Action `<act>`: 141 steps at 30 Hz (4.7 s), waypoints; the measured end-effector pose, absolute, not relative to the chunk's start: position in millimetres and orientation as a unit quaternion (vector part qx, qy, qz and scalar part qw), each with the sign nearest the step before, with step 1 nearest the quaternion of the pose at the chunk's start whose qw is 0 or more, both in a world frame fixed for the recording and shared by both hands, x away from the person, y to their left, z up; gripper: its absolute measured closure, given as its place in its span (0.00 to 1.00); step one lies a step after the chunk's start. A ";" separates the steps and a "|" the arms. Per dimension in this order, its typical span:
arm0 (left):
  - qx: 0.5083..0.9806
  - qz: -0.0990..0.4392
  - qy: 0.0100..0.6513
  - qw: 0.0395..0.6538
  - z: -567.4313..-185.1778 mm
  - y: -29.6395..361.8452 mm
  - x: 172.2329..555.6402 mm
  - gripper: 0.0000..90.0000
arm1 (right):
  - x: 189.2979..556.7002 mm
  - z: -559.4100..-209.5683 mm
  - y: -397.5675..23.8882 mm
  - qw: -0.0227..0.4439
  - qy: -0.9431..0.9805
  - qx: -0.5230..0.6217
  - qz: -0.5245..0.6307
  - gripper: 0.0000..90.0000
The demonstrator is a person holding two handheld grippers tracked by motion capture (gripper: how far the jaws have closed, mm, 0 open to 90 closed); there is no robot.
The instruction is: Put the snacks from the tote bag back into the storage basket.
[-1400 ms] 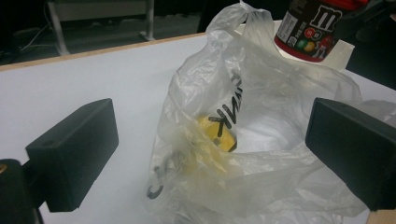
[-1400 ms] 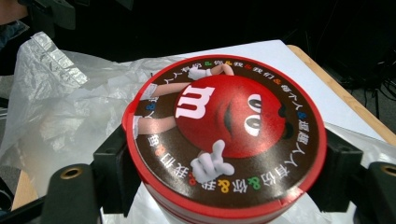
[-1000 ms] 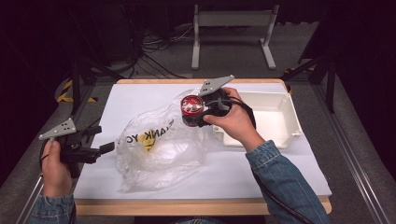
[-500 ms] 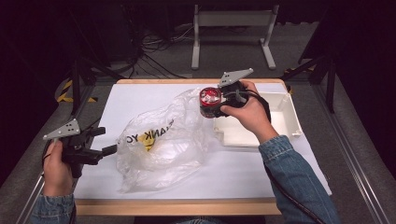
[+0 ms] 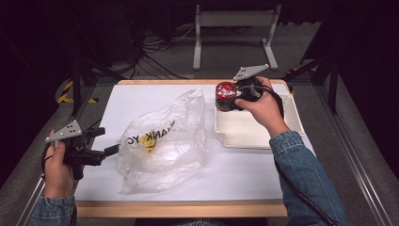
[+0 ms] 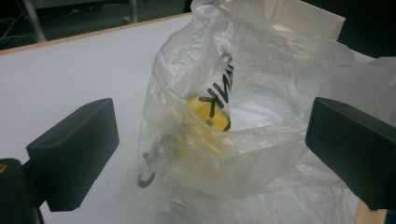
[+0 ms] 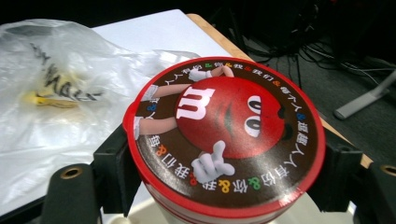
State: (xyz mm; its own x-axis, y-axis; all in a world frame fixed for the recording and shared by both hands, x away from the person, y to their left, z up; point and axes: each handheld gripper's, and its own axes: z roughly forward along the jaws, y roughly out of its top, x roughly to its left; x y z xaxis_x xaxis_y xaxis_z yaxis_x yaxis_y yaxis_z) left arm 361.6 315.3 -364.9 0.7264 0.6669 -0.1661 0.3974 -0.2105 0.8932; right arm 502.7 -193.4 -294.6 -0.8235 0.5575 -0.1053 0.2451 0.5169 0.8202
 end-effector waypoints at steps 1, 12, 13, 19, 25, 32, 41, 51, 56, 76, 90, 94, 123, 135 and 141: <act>0.766 0.126 0.355 0.521 -364.9 315.3 362.1 0.04 | 504.4 -295.5 -195.8 0.182 0.851 0.238 0.430 0.27; 0.784 0.142 0.356 0.489 -368.4 315.5 364.2 0.03 | 521.0 -312.2 -214.3 0.197 0.849 0.256 0.418 0.27; 0.783 0.143 0.356 0.489 -368.7 315.4 364.4 0.04 | 522.1 -314.3 -215.2 0.197 0.849 0.257 0.416 0.27; 0.787 0.146 0.350 0.487 -369.3 315.6 364.9 0.05 | 529.3 -328.6 -218.9 0.197 0.851 0.256 0.415 0.27; 0.792 0.142 0.342 0.486 -370.8 315.9 366.0 0.06 | 534.7 -343.8 -219.9 0.192 0.853 0.257 0.411 0.27; 0.793 0.132 0.334 0.491 -371.7 316.8 366.5 0.08 | 538.3 -359.5 -217.9 0.182 0.858 0.256 0.407 0.27; 0.802 0.133 0.320 0.487 -372.5 316.1 367.2 0.09 | 541.2 -377.5 -218.3 0.174 0.861 0.255 0.405 0.27; 0.805 0.120 0.313 0.490 -373.8 313.9 367.2 0.08 | 542.8 -395.0 -217.0 0.166 0.866 0.247 0.402 0.27; 0.804 0.116 0.315 0.490 -374.0 314.1 367.1 0.07 | 543.1 -401.1 -216.2 0.159 0.868 0.247 0.401 0.27; 0.801 0.108 0.320 0.495 -375.2 315.8 367.4 0.07 | 543.6 -414.2 -209.6 0.142 0.870 0.240 0.406 0.27; 0.795 0.111 0.329 0.497 -375.5 317.3 367.3 0.06 | 541.7 -419.1 -213.5 0.146 0.866 0.244 0.412 0.27; 0.794 0.114 0.332 0.497 -375.0 317.7 365.9 0.06 | 540.7 -417.6 -213.6 0.141 0.859 0.255 0.421 0.17; 0.802 0.117 0.318 0.491 -393.1 312.9 339.4 0.05 | 468.5 -343.7 -256.8 0.175 0.813 0.266 0.488 0.05; 0.780 0.105 0.344 0.512 -402.9 315.8 332.0 0.04 | 411.3 -340.5 -283.5 0.178 0.788 0.276 0.520 0.05; 0.781 0.107 0.345 0.509 -406.1 316.1 334.4 0.04 | 388.3 -346.6 -296.7 0.188 0.772 0.294 0.531 0.05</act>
